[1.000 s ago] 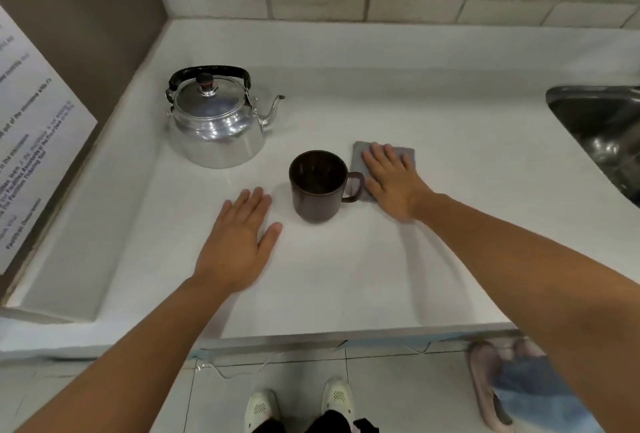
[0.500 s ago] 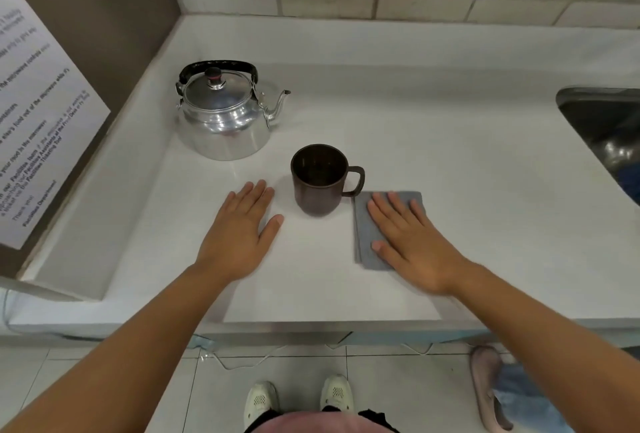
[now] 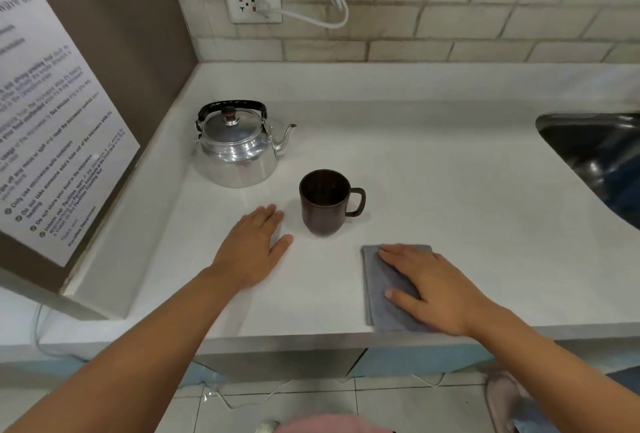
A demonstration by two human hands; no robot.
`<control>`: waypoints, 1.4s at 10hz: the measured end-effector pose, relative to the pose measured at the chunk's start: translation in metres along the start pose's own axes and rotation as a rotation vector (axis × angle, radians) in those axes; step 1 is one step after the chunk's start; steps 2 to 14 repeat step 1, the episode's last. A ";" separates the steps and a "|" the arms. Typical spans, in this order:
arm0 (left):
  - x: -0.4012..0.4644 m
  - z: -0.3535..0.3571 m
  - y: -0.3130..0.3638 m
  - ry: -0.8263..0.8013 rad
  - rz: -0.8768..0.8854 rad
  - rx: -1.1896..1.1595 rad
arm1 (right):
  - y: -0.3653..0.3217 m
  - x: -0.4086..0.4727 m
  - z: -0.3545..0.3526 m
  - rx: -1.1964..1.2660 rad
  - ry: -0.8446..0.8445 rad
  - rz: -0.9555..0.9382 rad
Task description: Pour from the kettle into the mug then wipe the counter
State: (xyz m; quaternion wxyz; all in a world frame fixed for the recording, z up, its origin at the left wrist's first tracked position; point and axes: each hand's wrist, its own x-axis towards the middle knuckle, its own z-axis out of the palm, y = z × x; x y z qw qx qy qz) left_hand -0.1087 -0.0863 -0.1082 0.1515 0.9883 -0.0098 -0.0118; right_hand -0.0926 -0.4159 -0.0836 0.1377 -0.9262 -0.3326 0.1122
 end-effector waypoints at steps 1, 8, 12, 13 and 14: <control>0.015 -0.029 0.001 -0.158 -0.027 0.037 | -0.001 0.016 -0.043 0.053 0.086 0.070; 0.015 -0.029 0.001 -0.158 -0.027 0.037 | -0.001 0.016 -0.043 0.053 0.086 0.070; 0.015 -0.029 0.001 -0.158 -0.027 0.037 | -0.001 0.016 -0.043 0.053 0.086 0.070; 0.015 -0.029 0.001 -0.158 -0.027 0.037 | -0.001 0.016 -0.043 0.053 0.086 0.070; 0.015 -0.029 0.001 -0.158 -0.027 0.037 | -0.001 0.016 -0.043 0.053 0.086 0.070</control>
